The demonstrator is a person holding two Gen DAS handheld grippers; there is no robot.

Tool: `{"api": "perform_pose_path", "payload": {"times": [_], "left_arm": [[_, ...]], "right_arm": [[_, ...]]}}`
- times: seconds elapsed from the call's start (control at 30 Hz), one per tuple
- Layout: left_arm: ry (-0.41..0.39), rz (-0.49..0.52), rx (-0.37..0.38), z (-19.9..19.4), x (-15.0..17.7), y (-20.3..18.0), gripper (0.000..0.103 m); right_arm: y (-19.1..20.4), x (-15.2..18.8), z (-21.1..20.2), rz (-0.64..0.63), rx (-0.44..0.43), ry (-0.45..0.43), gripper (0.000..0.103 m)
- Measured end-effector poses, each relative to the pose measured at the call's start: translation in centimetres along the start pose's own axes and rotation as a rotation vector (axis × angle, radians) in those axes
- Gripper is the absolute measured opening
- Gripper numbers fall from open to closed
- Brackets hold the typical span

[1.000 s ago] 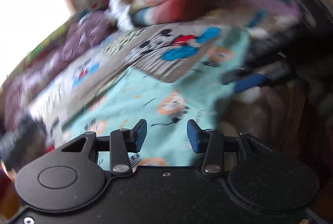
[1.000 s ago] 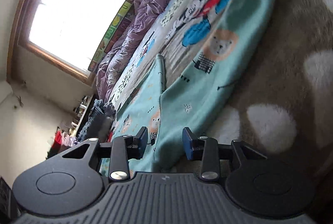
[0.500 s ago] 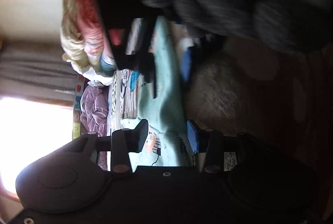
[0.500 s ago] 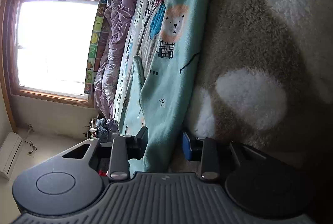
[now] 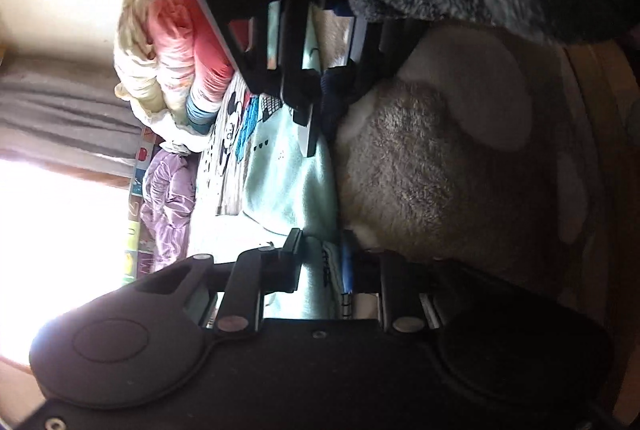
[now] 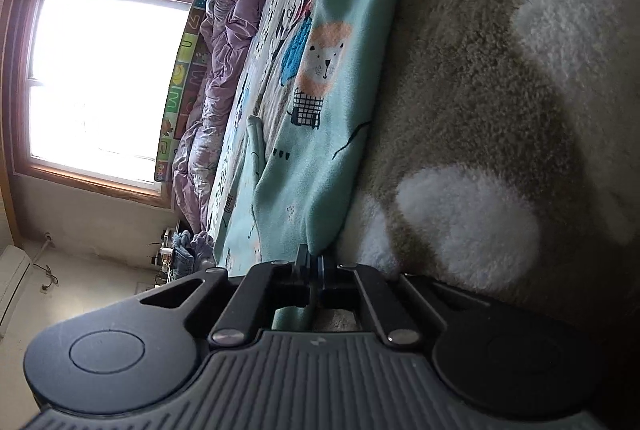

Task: Fold clothes

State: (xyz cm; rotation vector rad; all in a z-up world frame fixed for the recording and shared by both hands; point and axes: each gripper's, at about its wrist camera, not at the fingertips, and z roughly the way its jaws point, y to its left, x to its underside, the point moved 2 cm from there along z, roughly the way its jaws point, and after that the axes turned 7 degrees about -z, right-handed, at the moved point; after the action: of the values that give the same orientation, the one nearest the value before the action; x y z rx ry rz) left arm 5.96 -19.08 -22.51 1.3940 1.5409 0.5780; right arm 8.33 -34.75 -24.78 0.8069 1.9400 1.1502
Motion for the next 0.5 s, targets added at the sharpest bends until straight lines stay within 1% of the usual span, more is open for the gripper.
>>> {"api": "perform_pose_path", "payload": {"times": [0.07,0.1,0.13,0.23,0.3,0.37,0.43,0.5], "left_arm": [[0.002,-0.047,0.014,0.2,0.1,0.7,0.016],[0.004,-0.041,0.008,0.3,0.0,0.8,0.017],[0.0,0.006,-0.014,0.1,-0.3,0.6,0.022],[-0.039,0.117,-0.043,0.0,-1.2,0.1,0.022],[-0.04,0.18,-0.05,0.4,-1.7,-0.1,0.023],[-0.023,0.206,-0.036,1.1,-2.2,0.3,0.027],[-0.012,0.237,-0.028,1.7,-2.4,0.6,0.036],[-0.009,0.257,-0.011,2.2,-2.5,0.8,0.034]], "right_arm": [[0.0,-0.1,-0.1,-0.002,-0.006,-0.001,0.003],[0.0,0.0,-0.2,-0.006,-0.014,0.001,0.004],[0.1,0.1,-0.3,-0.012,-0.022,0.004,0.005],[0.1,0.0,-0.5,-0.021,-0.028,0.004,0.005],[0.1,-0.2,-0.7,-0.027,-0.03,0.003,0.005],[0.1,-0.4,-1.0,-0.04,-0.031,0.0,0.005],[0.3,-0.4,-1.1,-0.051,-0.033,0.0,0.005],[0.3,-0.5,-1.1,-0.06,-0.031,0.001,0.005]]}}
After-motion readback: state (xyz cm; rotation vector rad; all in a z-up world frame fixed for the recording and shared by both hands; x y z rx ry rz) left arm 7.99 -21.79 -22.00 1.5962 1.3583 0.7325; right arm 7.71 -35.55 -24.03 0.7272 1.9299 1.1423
